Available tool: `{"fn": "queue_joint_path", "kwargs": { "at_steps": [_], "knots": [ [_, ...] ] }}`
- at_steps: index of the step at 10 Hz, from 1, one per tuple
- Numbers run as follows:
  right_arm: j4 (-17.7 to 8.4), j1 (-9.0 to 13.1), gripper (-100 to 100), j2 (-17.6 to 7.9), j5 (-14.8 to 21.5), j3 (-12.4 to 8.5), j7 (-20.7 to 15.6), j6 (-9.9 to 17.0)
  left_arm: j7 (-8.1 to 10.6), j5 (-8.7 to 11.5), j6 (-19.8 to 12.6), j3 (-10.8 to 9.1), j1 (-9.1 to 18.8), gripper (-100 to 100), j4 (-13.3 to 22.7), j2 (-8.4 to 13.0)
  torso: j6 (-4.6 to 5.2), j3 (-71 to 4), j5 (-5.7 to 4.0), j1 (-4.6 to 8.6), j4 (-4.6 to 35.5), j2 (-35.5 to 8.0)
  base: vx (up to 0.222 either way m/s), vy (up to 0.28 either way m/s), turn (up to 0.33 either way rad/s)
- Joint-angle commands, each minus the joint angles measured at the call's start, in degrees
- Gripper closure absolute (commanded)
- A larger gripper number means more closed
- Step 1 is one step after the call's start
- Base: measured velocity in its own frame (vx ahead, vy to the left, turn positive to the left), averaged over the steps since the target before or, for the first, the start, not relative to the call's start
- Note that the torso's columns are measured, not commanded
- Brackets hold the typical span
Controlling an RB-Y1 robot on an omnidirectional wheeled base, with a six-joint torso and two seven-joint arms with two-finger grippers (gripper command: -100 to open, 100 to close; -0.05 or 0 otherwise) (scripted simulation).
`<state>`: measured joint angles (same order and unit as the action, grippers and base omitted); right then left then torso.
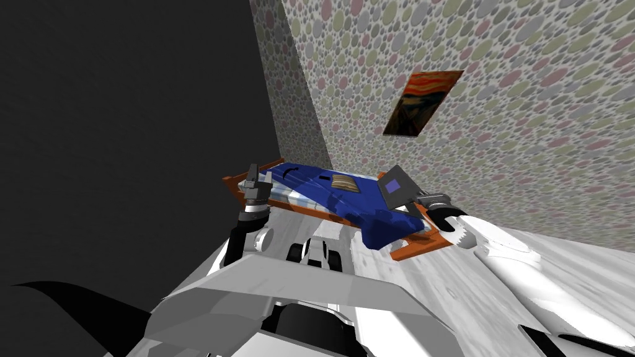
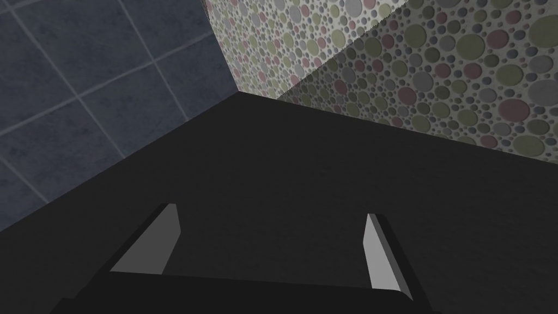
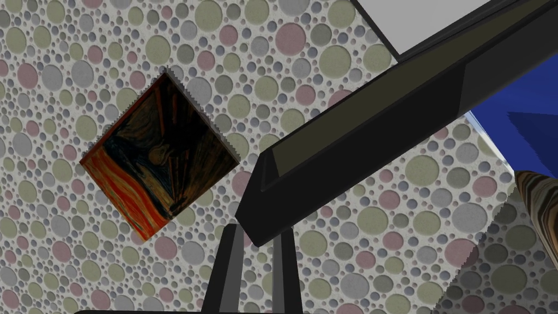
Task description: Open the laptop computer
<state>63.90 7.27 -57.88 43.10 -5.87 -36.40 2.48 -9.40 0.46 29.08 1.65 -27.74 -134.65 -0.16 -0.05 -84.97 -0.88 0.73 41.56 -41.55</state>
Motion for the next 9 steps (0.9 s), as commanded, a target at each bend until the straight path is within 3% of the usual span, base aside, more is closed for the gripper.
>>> {"fn": "queue_joint_path", "kwargs": {
  "at_steps": [1,4,5,7,8,9],
  "knots": [
    [3.05,-3.50,100,-1.45,1.73,-1.52,2.86,2.12,0.00,0.00,0.00,0.00,0.00,0,0.00,0.00,0.01,0.04,-0.07,0.10,0.00,-0.05,-0.004,0.023,0.163],
    [5.22,-7.17,100,-1.45,1.73,-1.52,4.35,2.12,0.00,0.00,0.00,0.00,0.00,0,0.00,0.00,-0.08,0.12,0.33,-0.32,0.27,-0.21,0.008,-0.005,0.070],
    [8.85,-9.61,100,-3.42,3.77,-3.98,7.13,3.70,0.00,0.00,0.00,0.00,0.00,0,0.00,0.00,0.10,0.22,0.16,-0.25,0.20,-0.34,0.004,0.014,0.218],
    [9.62,-12.94,100,-3.42,3.77,-3.98,8.48,3.70,0.00,0.00,0.00,0.00,0.00,0,0.00,0.00,-0.11,0.20,0.48,-0.44,0.40,-0.36,0.005,0.006,0.078],
    [13.06,-14.92,100,-5.39,5.81,-6.45,11.21,5.29,0.00,0.00,0.00,0.00,0.00,0,0.00,0.00,0.19,0.28,0.38,-0.35,0.37,-0.46,0.008,0.016,0.156],
    [14.02,-16.78,100,-5.39,5.81,-6.45,12.61,5.29,0.00,0.00,0.00,0.00,0.00,0,0.00,0.00,0.01,0.30,0.56,-0.40,0.53,-0.53,0.004,0.012,0.147]
  ]
}}
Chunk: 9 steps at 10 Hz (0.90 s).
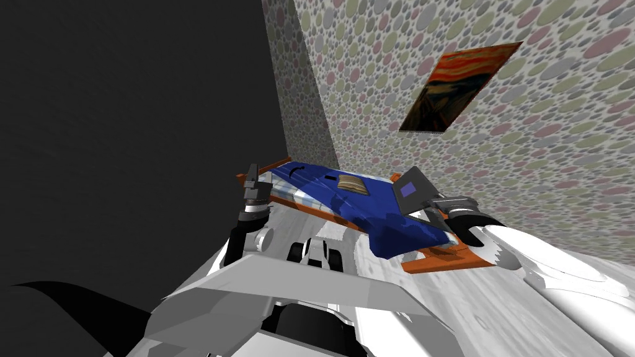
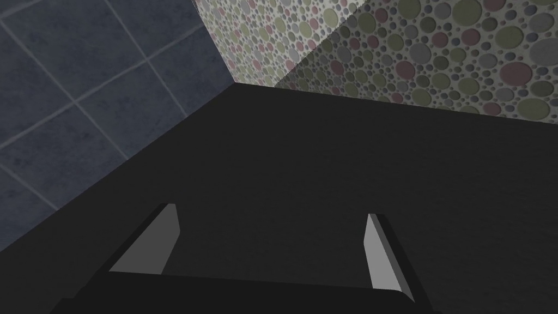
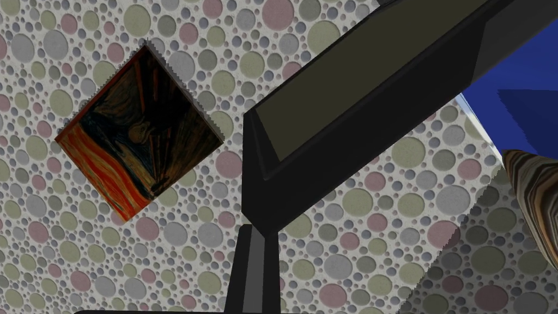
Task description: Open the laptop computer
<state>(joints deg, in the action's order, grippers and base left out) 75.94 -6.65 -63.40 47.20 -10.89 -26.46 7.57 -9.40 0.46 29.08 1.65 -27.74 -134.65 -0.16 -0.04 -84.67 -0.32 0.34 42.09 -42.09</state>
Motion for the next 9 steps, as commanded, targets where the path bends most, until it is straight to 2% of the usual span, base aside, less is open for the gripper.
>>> {"fn": "queue_joint_path", "kwargs": {
  "at_steps": [1,2,3,9],
  "knots": [
    [1.98,-5.06,100,0.13,1.71,-1.43,2.67,0.20,0.00,0.00,0.00,0.00,0.00,0,0.00,0.00,0.02,0.05,0.18,-0.16,0.12,-0.10,0.007,0.000,0.043],
    [2.45,-4.08,100,0.25,1.63,-1.52,2.40,0.49,0.00,0.00,0.00,0.00,0.00,0,0.00,0.00,0.18,0.12,0.17,-0.17,0.13,-0.19,0.000,0.000,0.000],
    [2.98,-3.98,-100,2.09,2.92,-0.90,1.57,1.06,0.00,0.00,0.00,0.00,0.00,0,0.00,0.00,0.11,0.14,0.23,-0.19,0.19,-0.24,-0.031,-0.048,0.040],
    [4.78,-2.81,-100,9.18,7.54,1.78,-2.01,3.50,0.00,0.00,0.00,-0.01,0.00,0,0.00,0.01,0.03,0.09,0.34,-0.38,0.20,-0.19,-0.051,-0.111,0.054]
  ]
}}
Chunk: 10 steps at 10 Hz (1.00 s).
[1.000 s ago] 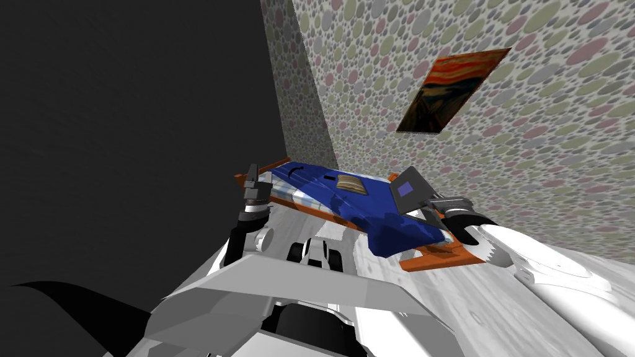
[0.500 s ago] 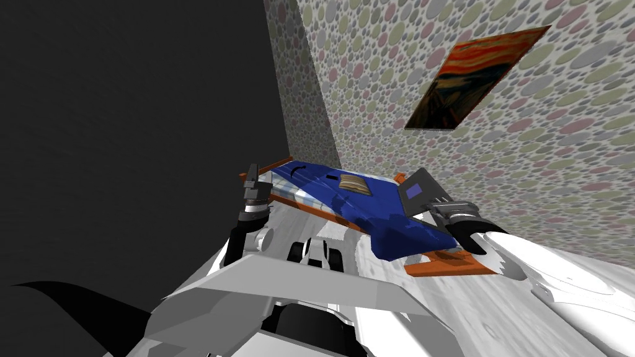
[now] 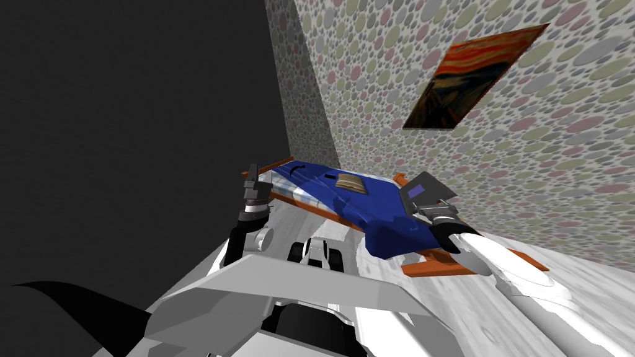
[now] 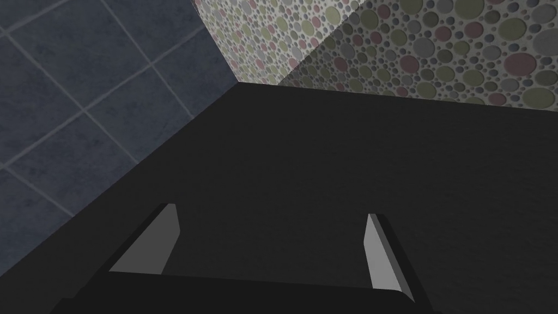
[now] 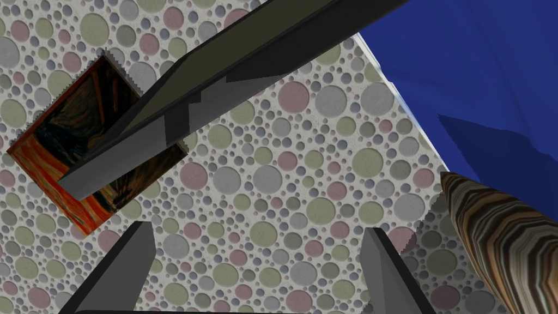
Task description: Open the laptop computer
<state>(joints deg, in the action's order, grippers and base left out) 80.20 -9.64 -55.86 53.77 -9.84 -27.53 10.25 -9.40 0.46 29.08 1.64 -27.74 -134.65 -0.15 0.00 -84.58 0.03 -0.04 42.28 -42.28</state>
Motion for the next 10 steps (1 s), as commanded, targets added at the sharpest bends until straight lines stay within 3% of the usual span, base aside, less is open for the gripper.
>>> {"fn": "queue_joint_path", "kwargs": {
  "at_steps": [1,10],
  "knots": [
    [0.73,0.33,-100,2.57,1.55,1.08,-1.40,1.13,0.00,0.00,0.00,0.00,0.00,0,0.00,0.00,0.01,-0.01,-0.03,0.05,-0.01,0.02,-0.047,-0.098,0.041],
    [2.87,1.85,-100,11.78,7.36,4.54,-5.93,4.24,0.00,0.00,0.00,0.00,0.00,0,0.00,0.00,0.01,0.03,-0.03,0.03,0.01,-0.03,-0.042,-0.081,0.041]
  ]
}}
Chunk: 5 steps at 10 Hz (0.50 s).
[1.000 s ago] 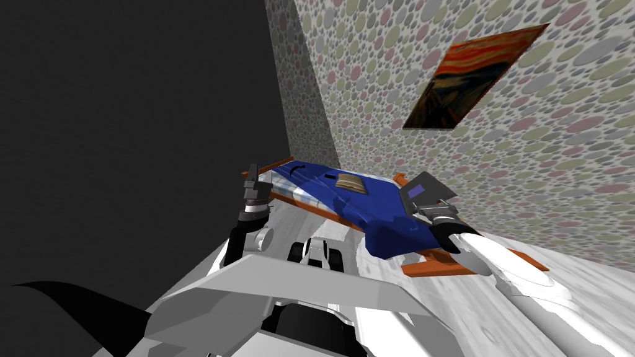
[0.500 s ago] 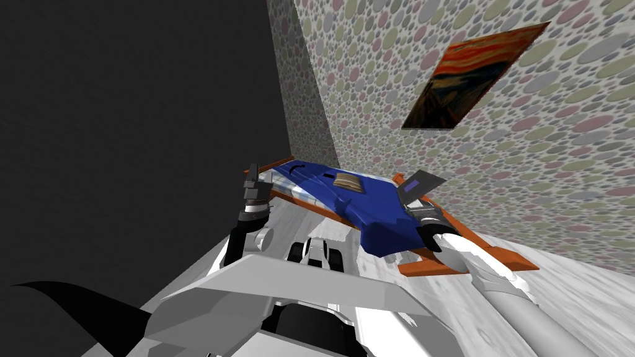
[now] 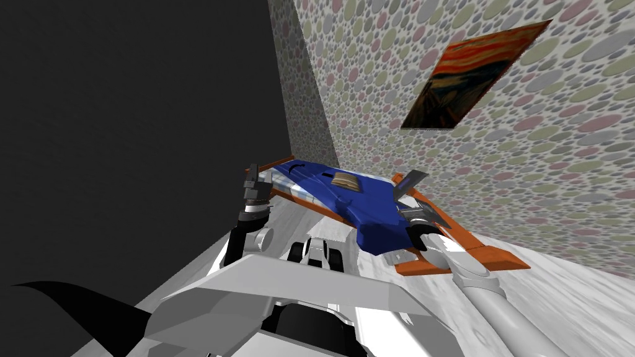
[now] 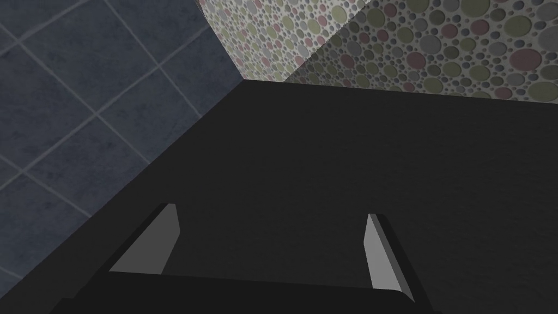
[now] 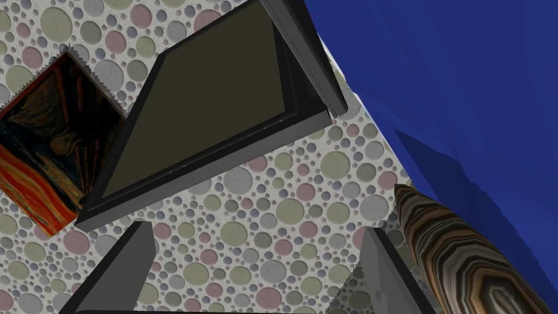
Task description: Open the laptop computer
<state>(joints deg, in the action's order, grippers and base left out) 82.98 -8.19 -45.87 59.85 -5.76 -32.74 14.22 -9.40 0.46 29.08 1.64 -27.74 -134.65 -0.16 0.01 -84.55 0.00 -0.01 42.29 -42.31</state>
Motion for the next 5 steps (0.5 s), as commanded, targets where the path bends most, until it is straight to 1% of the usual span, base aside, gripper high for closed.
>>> {"fn": "queue_joint_path", "kwargs": {
  "at_steps": [1,2,3,4,5],
  "knots": [
    [0.30,0.57,-100,2.80,1.89,0.84,-1.20,0.59,0.00,0.00,0.00,0.00,0.00,0,0.00,0.00,-0.01,-0.01,0.01,-0.01,0.00,0.01,-0.038,-0.078,0.039],
    [0.49,0.12,-100,2.33,1.69,0.45,-0.81,0.38,0.00,0.00,0.00,0.00,0.00,0,0.00,0.00,0.00,-0.02,0.00,0.00,-0.01,0.04,-0.016,-0.036,0.009],
    [-0.91,0.65,-100,3.21,4.40,-1.81,0.36,-1.19,0.00,0.00,0.00,0.00,0.00,0,0.00,0.00,0.00,-0.07,0.04,-0.11,-0.03,0.10,-0.015,-0.001,0.124],
    [-2.35,1.22,-100,3.96,6.27,-3.75,1.59,-2.78,0.00,0.00,0.00,0.01,0.00,0,0.00,-0.01,-0.04,-0.07,0.06,-0.17,-0.03,0.10,-0.028,0.011,0.157],
    [-2.35,1.22,-100,3.96,6.97,-4.06,1.59,-2.78,0.00,0.00,0.00,0.01,0.00,0,0.00,-0.01,-0.02,-0.03,0.05,-0.13,-0.01,0.03,-0.020,0.014,0.051]
  ]
}}
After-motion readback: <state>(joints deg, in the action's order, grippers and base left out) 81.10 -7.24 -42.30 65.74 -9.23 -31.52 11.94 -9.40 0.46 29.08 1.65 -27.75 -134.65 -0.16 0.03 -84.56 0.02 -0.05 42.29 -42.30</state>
